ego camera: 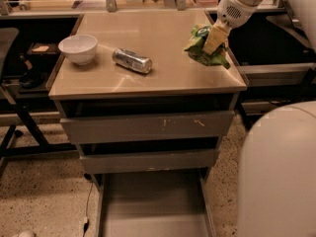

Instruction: Place green rice chip bag into bottom drawer

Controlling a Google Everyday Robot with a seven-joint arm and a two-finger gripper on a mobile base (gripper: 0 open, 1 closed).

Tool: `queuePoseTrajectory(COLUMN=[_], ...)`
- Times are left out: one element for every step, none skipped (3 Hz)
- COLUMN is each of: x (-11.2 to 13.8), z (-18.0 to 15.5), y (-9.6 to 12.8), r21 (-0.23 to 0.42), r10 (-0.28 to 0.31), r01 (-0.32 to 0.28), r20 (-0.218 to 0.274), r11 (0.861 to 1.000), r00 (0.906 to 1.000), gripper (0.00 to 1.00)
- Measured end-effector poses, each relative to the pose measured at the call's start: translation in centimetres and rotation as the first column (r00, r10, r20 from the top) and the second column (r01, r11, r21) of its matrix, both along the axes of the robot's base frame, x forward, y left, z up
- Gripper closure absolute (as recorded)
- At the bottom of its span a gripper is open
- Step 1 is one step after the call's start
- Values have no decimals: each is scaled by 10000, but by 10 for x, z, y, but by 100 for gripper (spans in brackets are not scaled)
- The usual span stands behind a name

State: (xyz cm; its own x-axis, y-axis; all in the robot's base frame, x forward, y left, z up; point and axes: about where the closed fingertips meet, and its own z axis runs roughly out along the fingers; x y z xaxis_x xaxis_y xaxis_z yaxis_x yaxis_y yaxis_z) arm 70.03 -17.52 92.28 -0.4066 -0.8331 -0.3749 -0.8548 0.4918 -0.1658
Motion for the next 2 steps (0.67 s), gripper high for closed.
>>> queuePoseTrajectory(x=[-43, -58], z=[13, -8], y=[4, 9], r21=[110, -32], r10=[-350, -230], r01=[351, 228], r20=[-92, -624], r11=[9993, 9997], r00=[9993, 9978], gripper=[100, 100])
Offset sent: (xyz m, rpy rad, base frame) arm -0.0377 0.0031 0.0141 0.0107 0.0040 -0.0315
